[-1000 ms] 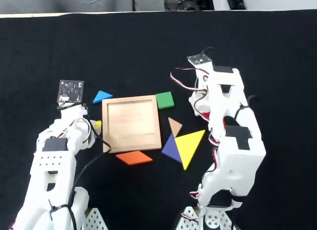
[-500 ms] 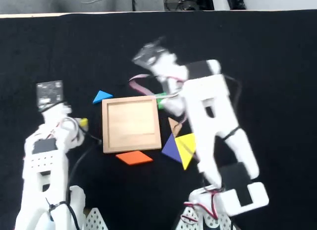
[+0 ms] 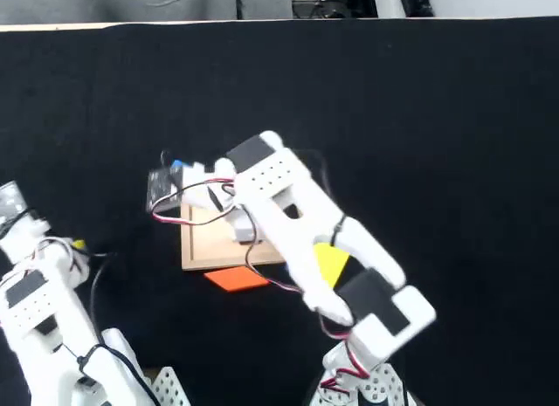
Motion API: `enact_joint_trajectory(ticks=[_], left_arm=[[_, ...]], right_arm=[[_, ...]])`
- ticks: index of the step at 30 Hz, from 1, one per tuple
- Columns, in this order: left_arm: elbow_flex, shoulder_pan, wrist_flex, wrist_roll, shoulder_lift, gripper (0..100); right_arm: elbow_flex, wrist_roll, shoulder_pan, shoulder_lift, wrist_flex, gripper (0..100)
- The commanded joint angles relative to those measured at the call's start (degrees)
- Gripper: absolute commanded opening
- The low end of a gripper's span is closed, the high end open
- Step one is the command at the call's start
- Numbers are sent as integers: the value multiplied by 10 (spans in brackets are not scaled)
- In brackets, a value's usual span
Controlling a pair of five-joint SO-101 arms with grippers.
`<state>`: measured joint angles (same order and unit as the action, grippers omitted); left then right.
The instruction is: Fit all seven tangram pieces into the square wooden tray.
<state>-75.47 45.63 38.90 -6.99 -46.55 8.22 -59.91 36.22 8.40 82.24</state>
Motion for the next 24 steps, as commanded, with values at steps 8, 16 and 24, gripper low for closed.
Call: enact_joint_trajectory(ticks=[8,16,24], left_arm=[[0,20,-9,-5,-11,242],[0,13,-9,-4,-11,242],[0,-1,-9,-6,-11,242]], right_arm=[[-35,-173,37,28,-9,265],[-34,-155,81,32,-20,266],[-34,-151,65,31,-21,266]])
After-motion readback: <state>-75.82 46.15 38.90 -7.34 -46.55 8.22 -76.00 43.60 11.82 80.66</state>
